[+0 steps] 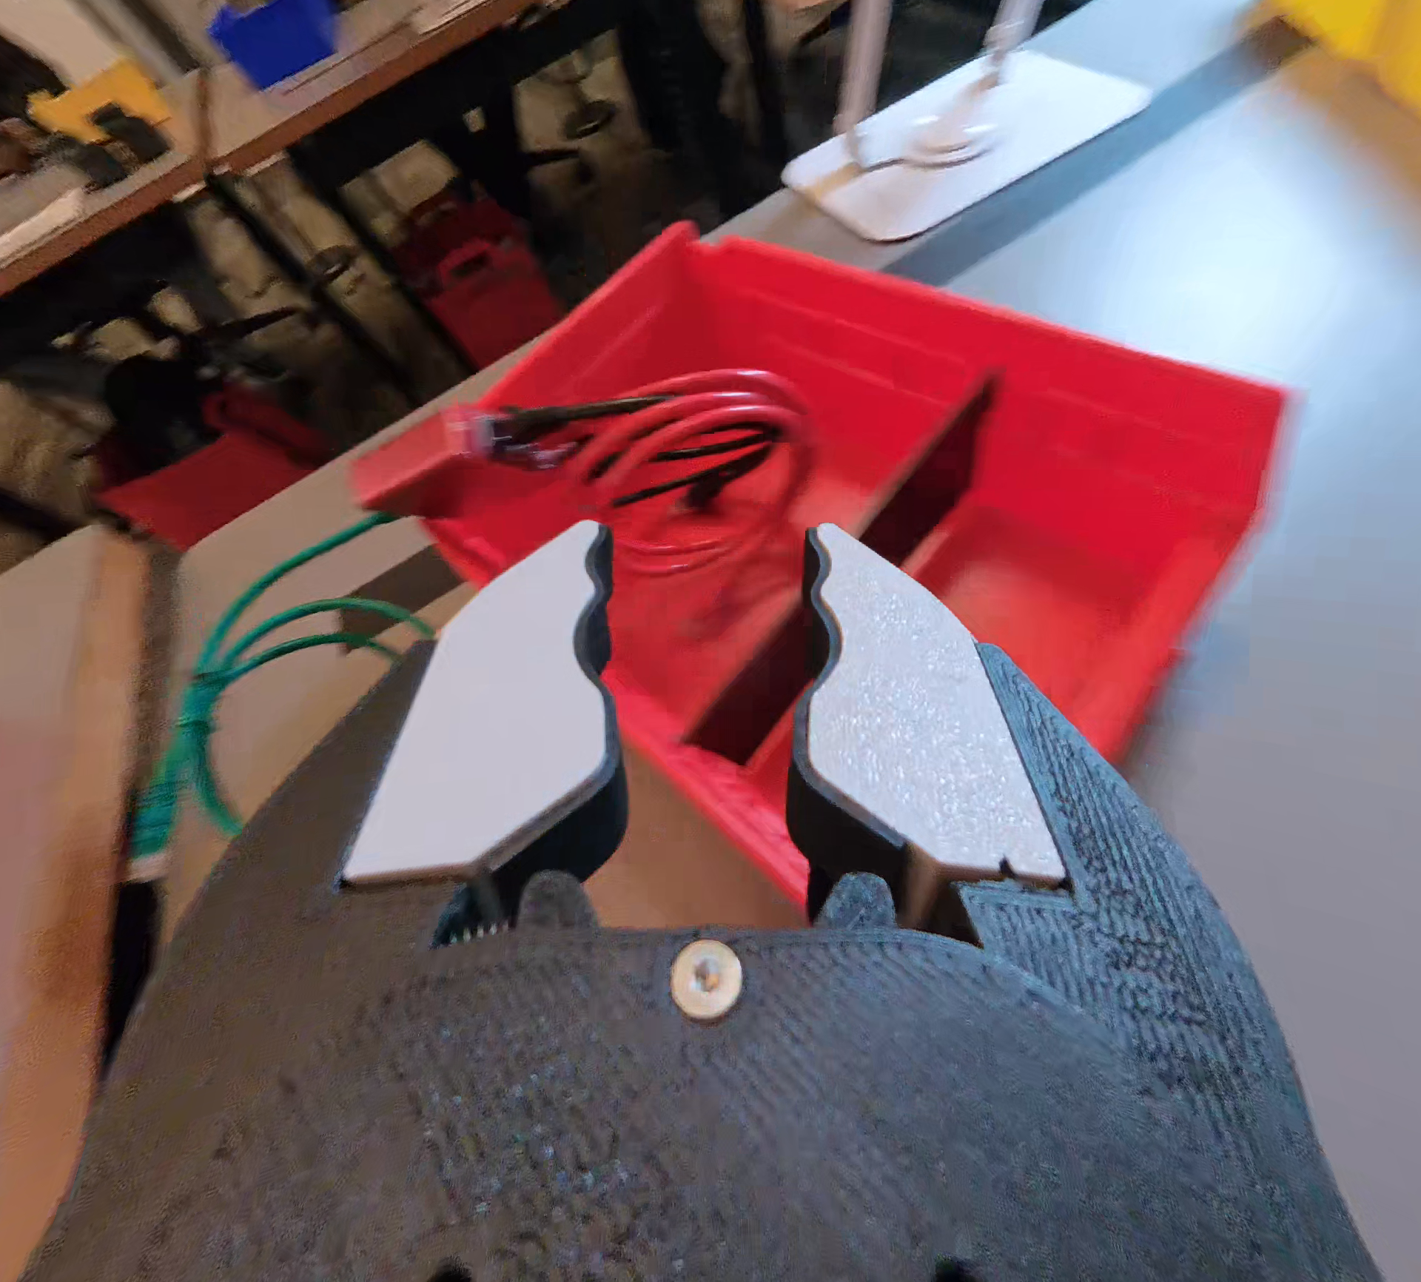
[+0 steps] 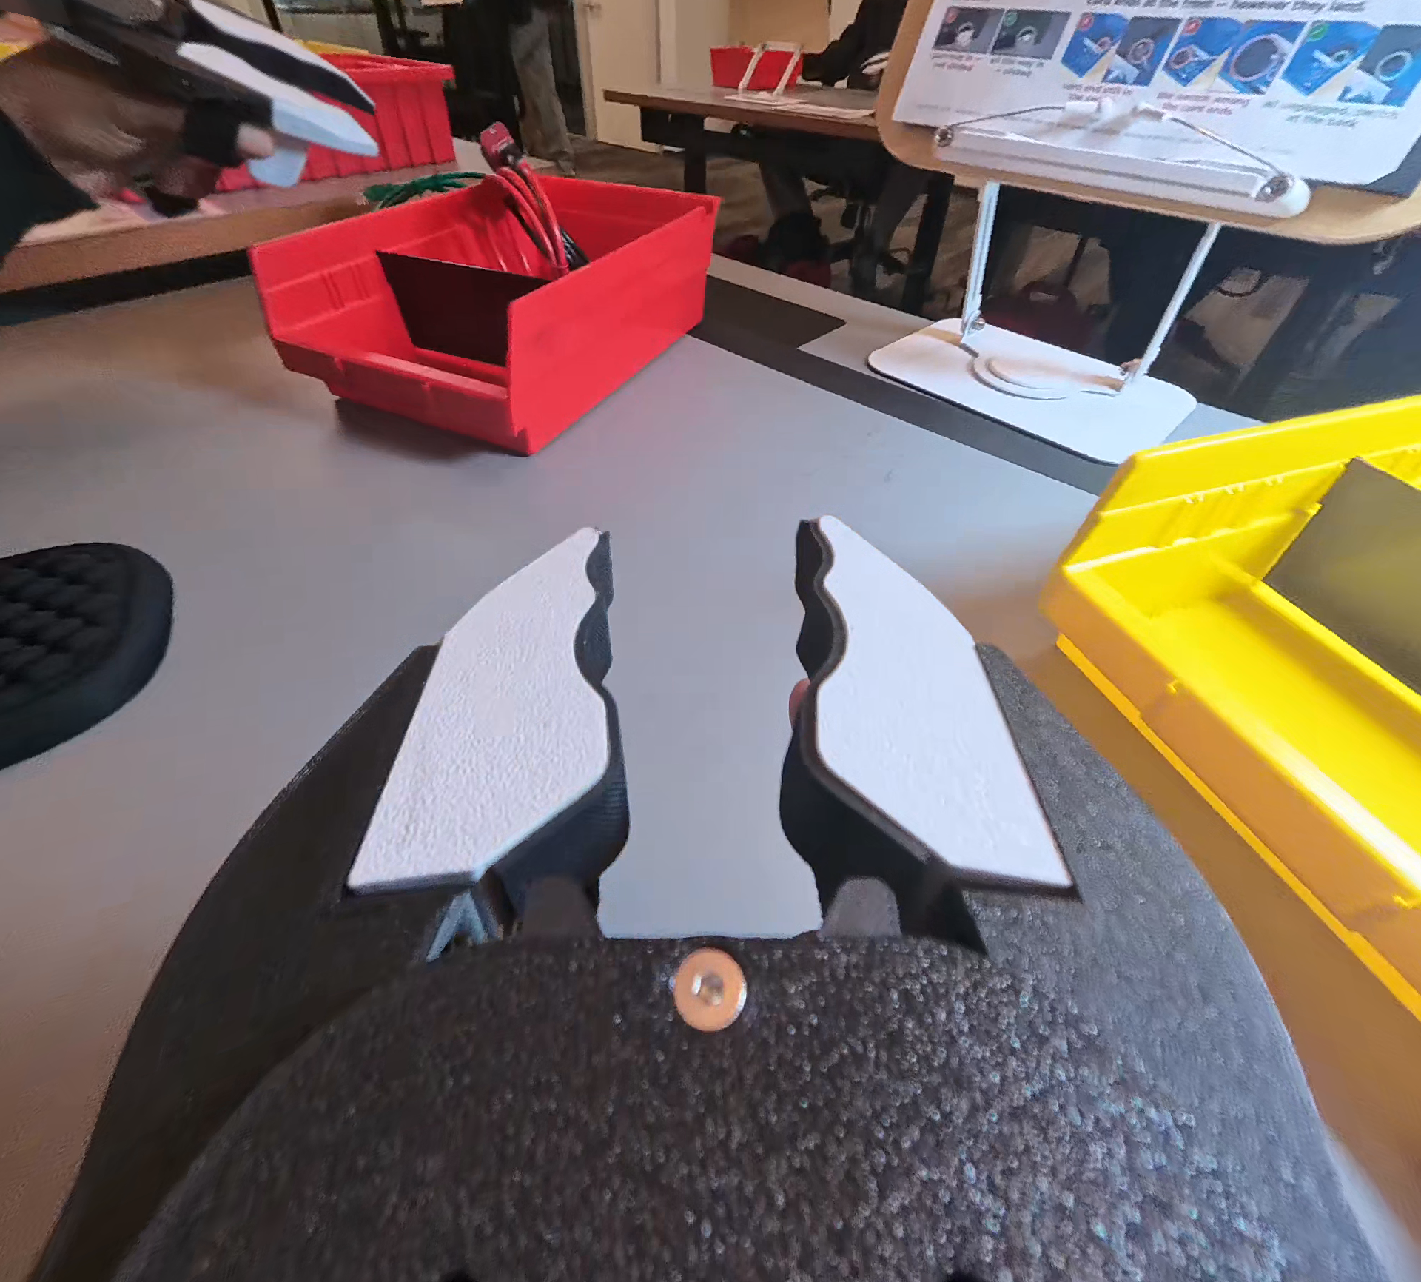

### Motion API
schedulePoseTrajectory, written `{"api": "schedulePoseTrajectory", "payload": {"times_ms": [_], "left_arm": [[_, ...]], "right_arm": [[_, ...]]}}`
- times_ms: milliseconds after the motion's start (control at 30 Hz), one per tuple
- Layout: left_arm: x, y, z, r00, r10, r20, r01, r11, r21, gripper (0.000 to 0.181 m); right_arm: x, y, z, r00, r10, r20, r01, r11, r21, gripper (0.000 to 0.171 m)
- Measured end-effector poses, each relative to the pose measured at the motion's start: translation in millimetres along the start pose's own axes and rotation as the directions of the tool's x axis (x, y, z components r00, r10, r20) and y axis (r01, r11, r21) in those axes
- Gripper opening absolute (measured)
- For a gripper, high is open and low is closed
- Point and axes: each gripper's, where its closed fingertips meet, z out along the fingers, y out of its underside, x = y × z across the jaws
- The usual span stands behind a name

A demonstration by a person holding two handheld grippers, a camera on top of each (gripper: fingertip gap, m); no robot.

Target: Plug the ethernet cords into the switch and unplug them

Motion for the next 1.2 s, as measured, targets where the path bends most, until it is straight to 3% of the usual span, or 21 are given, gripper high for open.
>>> {"api": "schedulePoseTrajectory", "payload": {"times_ms": [33, 100, 167, 333, 467, 533, 600, 733, 933, 1067, 1200], "left_arm": [[-21, 3, 7, 0.999, 0.005, 0.051, -0.003, 1.000, -0.031, 0.048], [-56, 9, 24, 0.990, 0.073, 0.124, -0.060, 0.993, -0.101, 0.050], [-82, 16, 41, 0.957, 0.242, 0.161, -0.206, 0.955, -0.212, 0.054], [-104, 28, 84, 0.845, 0.534, 0.001, -0.483, 0.766, -0.423, 0.061], [-113, 46, 114, 0.733, 0.661, -0.161, -0.635, 0.580, -0.510, 0.063], [-115, 45, 123, 0.683, 0.702, -0.199, -0.684, 0.521, -0.510, 0.045], [-114, 41, 124, 0.634, 0.736, -0.238, -0.730, 0.467, -0.499, 0.040], [-107, 7, 108, 0.592, 0.777, -0.215, -0.767, 0.461, -0.446, 0.034], [-79, -92, 49, 0.539, 0.842, -0.016, -0.802, 0.507, -0.317, 0.031], [-29, -146, 15, 0.531, 0.845, 0.056, -0.824, 0.531, -0.199, 0.031], [45, -171, 3, 0.558, 0.830, -0.013, -0.826, 0.553, -0.114, 0.031]], "right_arm": [[3, 3, 1, 1.000, 0.007, -0.006, -0.007, 1.000, 0.000, 0.046], [5, 9, 2, 0.999, 0.039, 0.010, -0.039, 0.999, -0.002, 0.045], [8, 12, 2, 0.998, 0.055, 0.021, -0.055, 0.999, 0.000, 0.044], [10, 21, 8, 0.997, 0.063, 0.052, -0.063, 0.998, -0.010, 0.043], [5, 23, 10, 0.995, 0.030, 0.094, -0.031, 1.000, 0.004, 0.043], [5, 28, 11, 0.995, 0.019, 0.097, -0.019, 1.000, -0.006, 0.042], [5, 34, 13, 0.994, 0.032, 0.107, -0.030, 0.999, -0.027, 0.042], [1, 37, 16, 0.989, 0.044, 0.140, -0.039, 0.998, -0.040, 0.040], [-12, 18, 19, 0.982, -0.008, 0.186, 0.009, 1.000, -0.006, 0.040], [-10, -42, 19, 0.981, -0.143, 0.131, 0.132, 0.987, 0.087, 0.038], [-21, -114, 21, 0.946, -0.316, 0.074, 0.309, 0.947, 0.088, 0.044]]}}
